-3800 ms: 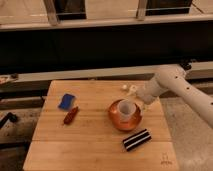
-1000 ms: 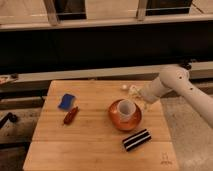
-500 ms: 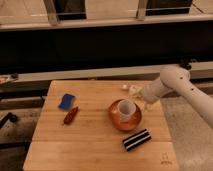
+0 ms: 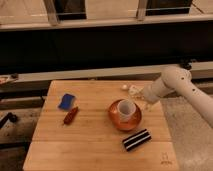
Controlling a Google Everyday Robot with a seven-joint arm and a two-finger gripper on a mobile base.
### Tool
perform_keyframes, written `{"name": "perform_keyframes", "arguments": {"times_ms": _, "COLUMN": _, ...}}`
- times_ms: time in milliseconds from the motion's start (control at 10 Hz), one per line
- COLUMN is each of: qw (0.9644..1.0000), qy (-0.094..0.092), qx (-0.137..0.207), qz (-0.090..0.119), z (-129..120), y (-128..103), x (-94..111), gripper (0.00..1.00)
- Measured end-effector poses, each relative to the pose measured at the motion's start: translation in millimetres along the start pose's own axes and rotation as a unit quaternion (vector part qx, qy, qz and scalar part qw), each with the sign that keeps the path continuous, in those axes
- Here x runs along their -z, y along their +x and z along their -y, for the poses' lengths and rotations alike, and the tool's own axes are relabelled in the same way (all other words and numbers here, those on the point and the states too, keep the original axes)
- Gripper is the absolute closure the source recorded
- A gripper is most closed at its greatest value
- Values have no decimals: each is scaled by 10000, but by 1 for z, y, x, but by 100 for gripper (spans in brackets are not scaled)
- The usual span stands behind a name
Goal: Place the ceramic cup in the ceramic bowl
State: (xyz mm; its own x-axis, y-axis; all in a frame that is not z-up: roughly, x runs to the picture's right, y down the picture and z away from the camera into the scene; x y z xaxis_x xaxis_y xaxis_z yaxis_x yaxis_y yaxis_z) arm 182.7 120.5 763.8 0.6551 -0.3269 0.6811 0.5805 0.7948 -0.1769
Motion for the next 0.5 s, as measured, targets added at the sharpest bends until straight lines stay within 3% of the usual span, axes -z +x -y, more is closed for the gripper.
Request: {"name": "perform_keyframes", "arguments": {"times_ms": 500, "qw": 10000, "qy": 19, "qx": -41, "qz": 17, "z": -1, "y": 5, "x": 0, "gripper": 20}}
